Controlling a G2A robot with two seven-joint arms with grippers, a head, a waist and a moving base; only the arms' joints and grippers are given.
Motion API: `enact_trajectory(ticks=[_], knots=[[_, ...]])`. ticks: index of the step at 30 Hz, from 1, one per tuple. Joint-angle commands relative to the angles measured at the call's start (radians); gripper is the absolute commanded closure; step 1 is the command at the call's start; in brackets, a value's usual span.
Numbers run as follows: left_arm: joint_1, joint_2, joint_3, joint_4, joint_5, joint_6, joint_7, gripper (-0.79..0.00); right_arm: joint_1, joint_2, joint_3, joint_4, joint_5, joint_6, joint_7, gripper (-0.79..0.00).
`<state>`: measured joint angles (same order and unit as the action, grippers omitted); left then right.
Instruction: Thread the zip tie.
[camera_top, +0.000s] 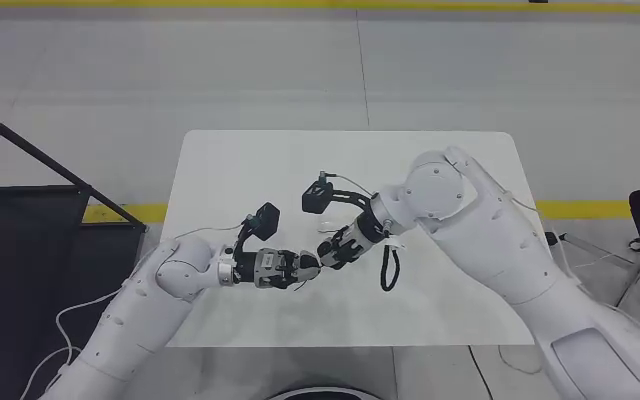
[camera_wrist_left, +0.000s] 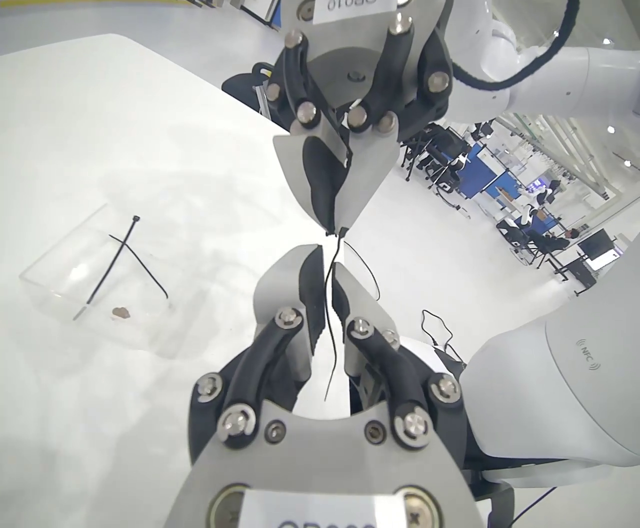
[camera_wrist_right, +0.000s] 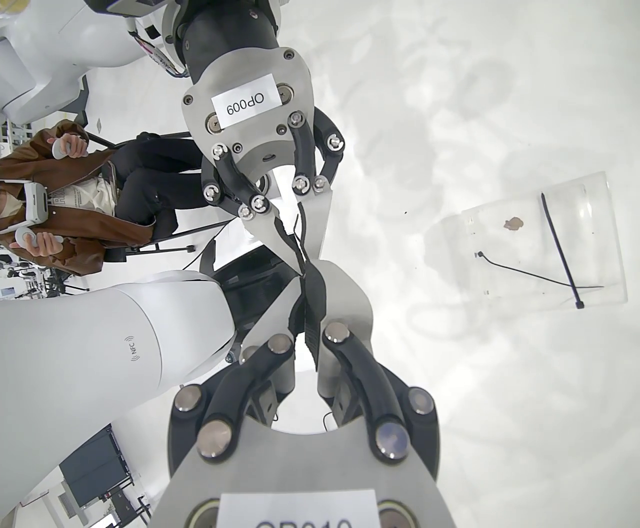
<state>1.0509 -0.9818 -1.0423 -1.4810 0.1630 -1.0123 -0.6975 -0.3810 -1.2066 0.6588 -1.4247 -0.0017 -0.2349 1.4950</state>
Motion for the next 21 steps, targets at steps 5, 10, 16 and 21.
enact_trajectory(ticks=[5,10,16,21], knots=[[-0.006,0.005,0.013,0.002,0.003,0.000,0.014,0.000,0.004,-0.002,-0.003,0.004,0.001,0.000,0.002,0.000],[-0.012,0.009,0.024,0.003,0.001,0.000,0.022,0.000,0.007,-0.003,-0.006,0.007,0.003,0.000,0.006,0.000],[-0.020,0.014,0.038,0.007,-0.006,0.000,0.030,-0.262,0.011,-0.005,-0.011,0.007,0.005,0.003,0.010,0.000],[-0.026,0.018,0.046,0.009,-0.006,0.000,0.037,-0.225,0.015,-0.008,-0.015,0.011,0.008,0.001,0.013,0.000]])
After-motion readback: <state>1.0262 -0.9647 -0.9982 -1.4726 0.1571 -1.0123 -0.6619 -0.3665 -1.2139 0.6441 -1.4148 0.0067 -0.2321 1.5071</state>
